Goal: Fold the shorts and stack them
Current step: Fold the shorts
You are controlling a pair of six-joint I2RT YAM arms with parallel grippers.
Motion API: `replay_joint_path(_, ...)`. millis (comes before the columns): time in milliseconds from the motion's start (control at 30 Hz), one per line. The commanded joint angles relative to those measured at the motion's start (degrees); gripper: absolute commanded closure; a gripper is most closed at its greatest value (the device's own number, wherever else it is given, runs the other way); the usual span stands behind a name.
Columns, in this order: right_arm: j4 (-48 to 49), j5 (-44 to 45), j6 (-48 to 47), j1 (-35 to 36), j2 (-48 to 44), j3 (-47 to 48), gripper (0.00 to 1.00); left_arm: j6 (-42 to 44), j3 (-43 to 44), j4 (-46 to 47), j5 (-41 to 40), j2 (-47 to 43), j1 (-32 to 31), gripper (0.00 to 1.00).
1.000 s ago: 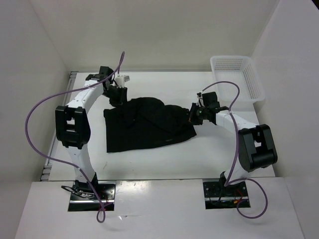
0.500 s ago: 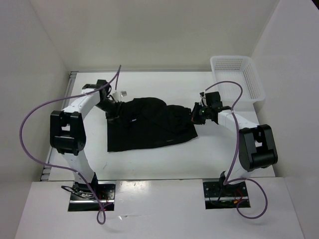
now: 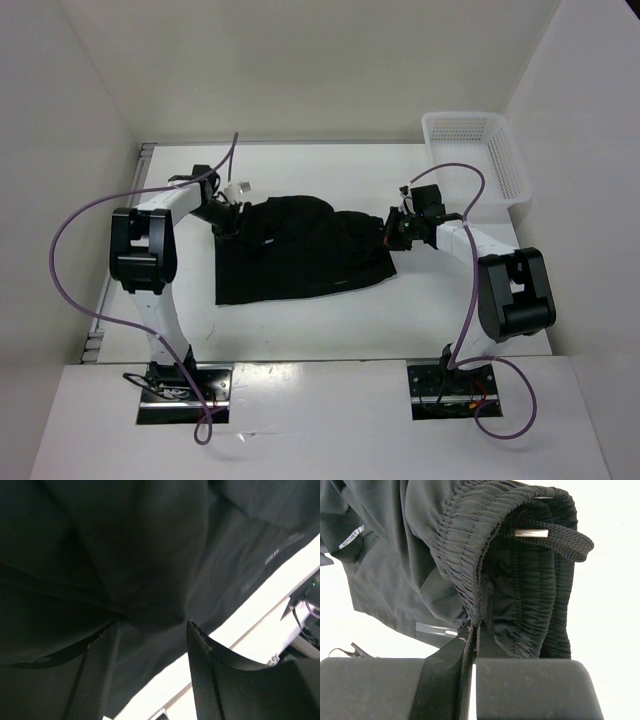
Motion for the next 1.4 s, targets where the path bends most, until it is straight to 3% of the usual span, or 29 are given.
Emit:
replay_joint_path(0, 0.57, 0.49, -1.28, -0.37, 0.16, 1.32, 1.0, 0.32, 1.88, 4.91, 1.32, 0.7, 2.57, 0.37)
replay_joint_path(367, 0.57, 0.49, -0.75, -0.37, 0.69, 1.85, 1.0, 0.32, 9.45, -0.89, 11.07, 8.44, 1.26, 0.42)
replay_joint_path(500, 0.57, 0.49, -0.75, -0.37, 0.69, 2.46, 1.0, 0.32, 10.07, -0.89, 12.92, 8.44, 1.26, 0.53)
replay_joint_path(567, 0.05, 0.49, -0.75, -0.37, 1.21, 2.99, 1.0, 0.32, 10.59, -0.89, 14.06, 8.44, 1.26, 0.68)
replay_joint_path(733, 0.05, -1.26, -1.28, -0.37, 1.74, 4.13, 1.0, 0.32, 12.87, -0.89, 14.07, 7.82, 1.26, 0.93)
replay_joint_path(833, -1.01, -3.45, -0.76, -1.42, 2.88, 8.16, 1.0, 0.32, 16.73, 0.33, 10.92, 4.76, 1.26, 1.0)
replay_joint_path(1067, 5.22, -9.86, 7.06, -11.17, 6.12, 17.29, 1.0, 0.32, 28.58, 6.05, -11.39, -1.93, 1.79, 1.0)
replay_joint_path(1167, 5.76, -11.98, 8.3, -12.5, 8.15, 21.44, 1.0, 0.32, 32.03, 5.09, -14.58, -1.4, 1.79, 1.0)
replay_joint_path(1267, 3.48, -11.99, 6.81, -12.5, 8.77, 22.06, 1.0, 0.32, 28.63, 3.95, -14.58, -4.99, 1.79, 1.0)
replay_joint_path(1367, 3.47, -11.46, 5.31, -13.12, 7.11, 17.94, 1.0, 0.32, 19.32, 3.94, -16.77, -9.92, 1.79, 1.0)
